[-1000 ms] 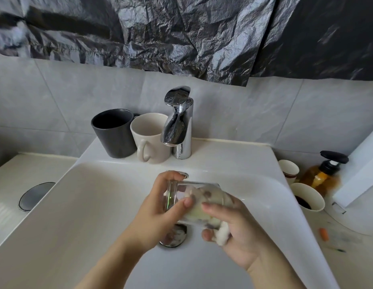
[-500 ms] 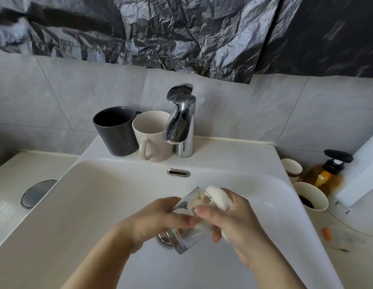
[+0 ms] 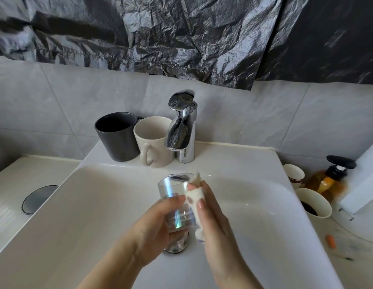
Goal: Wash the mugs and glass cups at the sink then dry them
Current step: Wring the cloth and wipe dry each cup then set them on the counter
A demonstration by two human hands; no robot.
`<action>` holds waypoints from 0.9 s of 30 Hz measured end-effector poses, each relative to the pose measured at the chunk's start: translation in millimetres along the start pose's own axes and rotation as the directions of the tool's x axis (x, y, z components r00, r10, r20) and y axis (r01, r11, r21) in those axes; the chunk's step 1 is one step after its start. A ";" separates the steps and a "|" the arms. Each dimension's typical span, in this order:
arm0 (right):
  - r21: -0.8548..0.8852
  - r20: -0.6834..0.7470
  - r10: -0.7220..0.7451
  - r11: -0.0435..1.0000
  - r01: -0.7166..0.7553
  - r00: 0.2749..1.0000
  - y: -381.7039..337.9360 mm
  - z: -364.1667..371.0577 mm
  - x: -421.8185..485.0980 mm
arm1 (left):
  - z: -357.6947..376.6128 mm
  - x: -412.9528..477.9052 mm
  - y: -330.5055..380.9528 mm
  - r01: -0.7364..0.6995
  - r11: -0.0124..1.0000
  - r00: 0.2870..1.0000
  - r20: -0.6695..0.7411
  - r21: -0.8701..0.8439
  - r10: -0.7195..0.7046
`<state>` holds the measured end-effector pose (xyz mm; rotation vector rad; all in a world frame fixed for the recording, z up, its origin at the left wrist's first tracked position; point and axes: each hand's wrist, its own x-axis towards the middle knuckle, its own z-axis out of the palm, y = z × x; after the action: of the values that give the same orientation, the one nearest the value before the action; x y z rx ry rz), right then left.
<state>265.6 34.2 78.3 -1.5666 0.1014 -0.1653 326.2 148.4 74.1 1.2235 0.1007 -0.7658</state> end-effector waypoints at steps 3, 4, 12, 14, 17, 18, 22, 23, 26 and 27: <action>0.163 -0.069 0.180 0.972 -0.167 0.981 -0.7 -3.0 4.0 | 3.8 -2.0 -1.1 -0.087 0.994 0.996 0.011 0.073 0.087; 0.266 -0.078 0.292 0.927 -0.263 0.953 1.1 -6.0 4.9 | 6.4 -3.4 -0.3 -0.121 0.990 0.993 0.000 0.071 0.122; 0.799 0.280 0.516 0.342 -0.495 0.809 3.2 -12.9 8.4 | 4.3 4.9 -4.6 -0.345 0.931 0.926 -0.116 0.119 0.359; 0.802 0.294 0.508 0.331 -0.498 0.810 6.3 -14.8 7.3 | 7.3 5.2 -7.3 -0.361 0.902 0.912 -0.110 0.238 0.394; 0.793 0.242 0.555 0.359 -0.492 0.795 6.4 -21.8 7.6 | 3.2 7.9 -6.3 -0.376 0.873 0.882 -0.169 0.311 0.440; 0.788 0.247 0.549 0.366 -0.495 0.799 3.3 -23.4 7.7 | -0.2 9.5 -4.8 -0.386 0.865 0.868 -0.192 0.319 0.458; 0.800 0.170 0.534 0.416 -0.432 0.829 -5.5 -17.8 8.7 | -2.6 9.9 -2.9 -0.394 0.856 0.869 -0.167 0.334 0.465; 0.814 0.160 0.536 0.403 -0.418 0.829 -6.1 -15.6 8.0 | 0.8 8.7 -4.5 -0.388 0.853 0.883 -0.127 0.349 0.453; 0.789 0.196 0.584 0.383 -0.480 0.788 3.8 -15.5 5.8 | 6.2 7.0 -9.7 -0.386 0.822 0.883 -0.091 0.418 0.461; 0.758 0.205 0.614 0.393 -0.521 0.762 6.2 -16.9 5.7 | 5.8 7.5 -9.4 -0.389 0.808 0.871 -0.110 0.443 0.479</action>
<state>268.6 16.6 72.2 -0.5403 0.5836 0.2480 324.5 138.6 65.2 1.6545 -0.1719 -0.2422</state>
